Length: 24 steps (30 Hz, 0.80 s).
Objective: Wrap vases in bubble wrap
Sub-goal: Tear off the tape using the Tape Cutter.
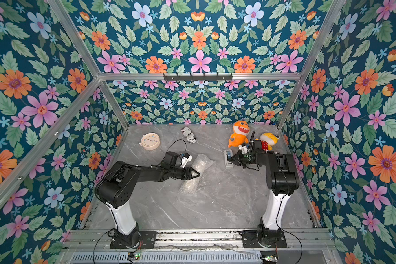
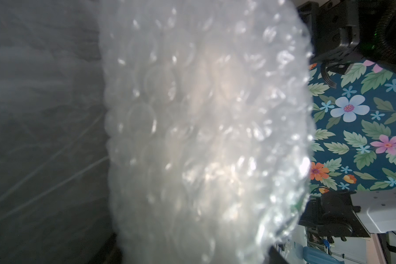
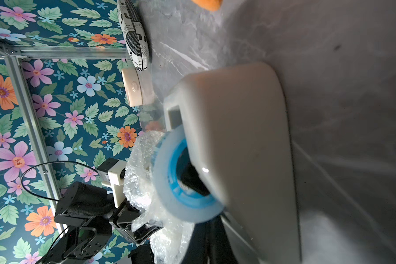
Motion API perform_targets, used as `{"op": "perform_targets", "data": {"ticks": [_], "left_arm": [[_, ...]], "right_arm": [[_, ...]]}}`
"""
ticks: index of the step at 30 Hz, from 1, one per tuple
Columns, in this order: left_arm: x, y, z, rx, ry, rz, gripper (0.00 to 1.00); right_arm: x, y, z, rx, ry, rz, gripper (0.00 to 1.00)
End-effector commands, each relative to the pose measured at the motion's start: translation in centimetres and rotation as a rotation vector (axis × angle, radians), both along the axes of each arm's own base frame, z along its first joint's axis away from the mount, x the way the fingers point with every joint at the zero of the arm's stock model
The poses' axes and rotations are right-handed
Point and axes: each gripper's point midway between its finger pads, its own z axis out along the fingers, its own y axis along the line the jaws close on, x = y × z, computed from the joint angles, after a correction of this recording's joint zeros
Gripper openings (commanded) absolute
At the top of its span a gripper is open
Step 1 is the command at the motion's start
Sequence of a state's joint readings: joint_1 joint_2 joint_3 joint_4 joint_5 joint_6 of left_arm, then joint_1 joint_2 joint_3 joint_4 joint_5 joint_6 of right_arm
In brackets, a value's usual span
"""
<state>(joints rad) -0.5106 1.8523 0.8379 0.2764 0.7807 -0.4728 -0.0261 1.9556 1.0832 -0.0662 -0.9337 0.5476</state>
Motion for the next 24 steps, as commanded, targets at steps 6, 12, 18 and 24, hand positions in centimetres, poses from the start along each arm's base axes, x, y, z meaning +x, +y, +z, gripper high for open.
{"op": "perform_targets", "data": {"ticks": [6,12,18,24], "left_arm": [[-0.8,1.2,-2.1,0.079,0.072,0.032,0.14],[-1.1,1.2,-2.4,0.076,0.08,0.029,0.13],[-1.0,1.1,-2.5,0.075,0.08,0.028,0.13],[-1.0,1.1,-2.4,0.074,0.081,0.028,0.13]], "right_arm": [[-1.7,-0.1,0.4,-0.003,0.114,0.001,0.0],[-2.7,0.1,0.0,0.003,0.149,0.014,0.0],[-2.9,0.4,-0.1,0.034,0.131,0.017,0.0],[-0.9,1.0,1.0,0.131,0.078,0.007,0.0]]}}
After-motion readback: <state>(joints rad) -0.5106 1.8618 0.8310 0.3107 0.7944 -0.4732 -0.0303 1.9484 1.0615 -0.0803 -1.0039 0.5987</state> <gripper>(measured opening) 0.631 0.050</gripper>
